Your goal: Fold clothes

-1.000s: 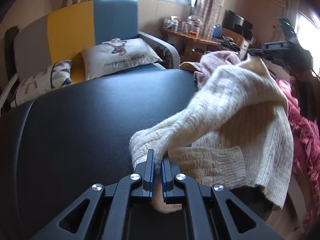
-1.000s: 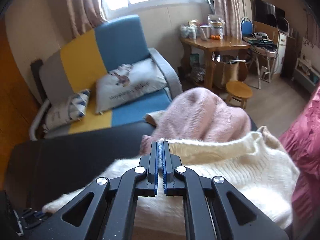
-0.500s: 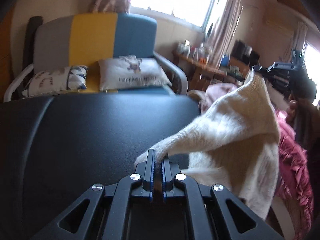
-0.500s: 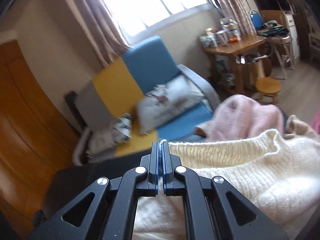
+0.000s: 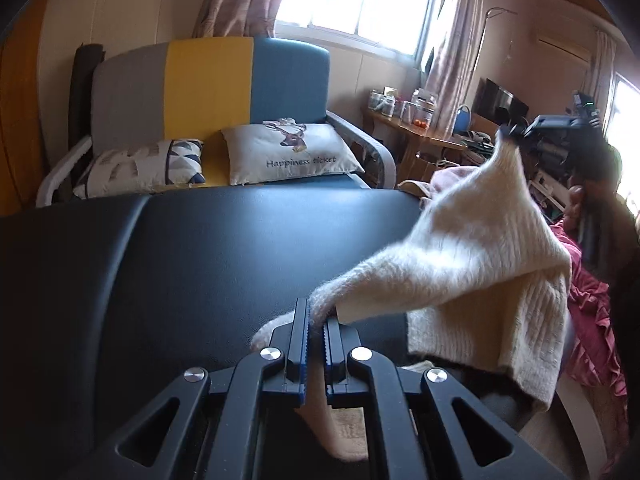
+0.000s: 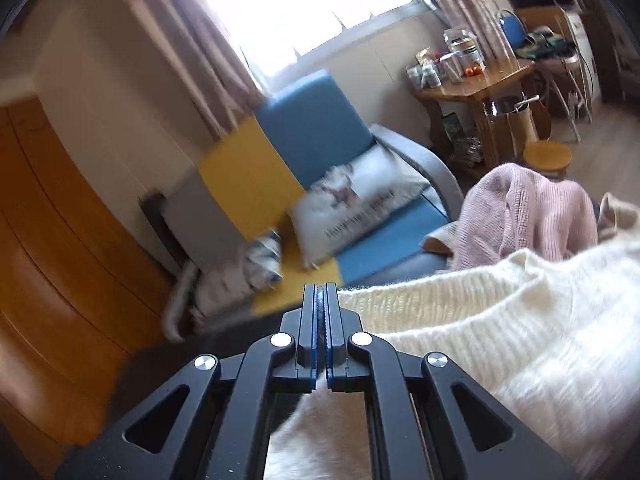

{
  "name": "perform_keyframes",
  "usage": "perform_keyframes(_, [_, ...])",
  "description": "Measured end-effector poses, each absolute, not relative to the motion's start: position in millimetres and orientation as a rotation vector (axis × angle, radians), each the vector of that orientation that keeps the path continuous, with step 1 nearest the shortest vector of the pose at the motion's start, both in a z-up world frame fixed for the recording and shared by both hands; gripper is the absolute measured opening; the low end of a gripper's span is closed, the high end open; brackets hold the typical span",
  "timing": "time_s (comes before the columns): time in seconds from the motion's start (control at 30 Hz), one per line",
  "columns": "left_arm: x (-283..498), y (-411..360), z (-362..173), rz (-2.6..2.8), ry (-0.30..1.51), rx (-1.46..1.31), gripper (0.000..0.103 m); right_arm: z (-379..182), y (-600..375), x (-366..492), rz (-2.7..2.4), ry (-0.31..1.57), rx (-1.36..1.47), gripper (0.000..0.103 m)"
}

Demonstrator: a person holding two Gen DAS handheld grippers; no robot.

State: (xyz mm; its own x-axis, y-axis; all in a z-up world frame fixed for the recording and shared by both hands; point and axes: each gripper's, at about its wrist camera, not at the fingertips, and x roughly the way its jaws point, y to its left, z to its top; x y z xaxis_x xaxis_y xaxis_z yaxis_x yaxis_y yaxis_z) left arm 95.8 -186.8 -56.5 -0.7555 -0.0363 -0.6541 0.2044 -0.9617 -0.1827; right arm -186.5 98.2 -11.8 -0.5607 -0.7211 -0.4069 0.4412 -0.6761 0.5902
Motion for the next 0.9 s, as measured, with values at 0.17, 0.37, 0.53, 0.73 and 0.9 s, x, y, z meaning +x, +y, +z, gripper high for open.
perform_keyframes(0.17, [99,-192,-40,-2.817,0.446,0.964,0.005,43,127,-170,-2.234,-0.624,0.68,0.001])
perform_keyframes(0.37, [98,-188,-18,-2.841,0.404,0.917,0.005,120,139,-158,-2.267,-0.561,0.521,0.0])
perform_keyframes(0.53, [99,-178,-28,-2.838,0.356,0.943,0.005,87,144,-160,-2.285,-0.409,0.715,0.01])
perform_keyframes(0.73, [103,-183,-54,-2.8,0.345,1.024,0.005,-45,162,-165,-2.222,-0.33,1.192,0.041])
perform_keyframes(0.9, [95,-184,-77,-2.755,0.333,1.112,0.005,-98,164,-174,-2.186,-0.394,1.278,0.042])
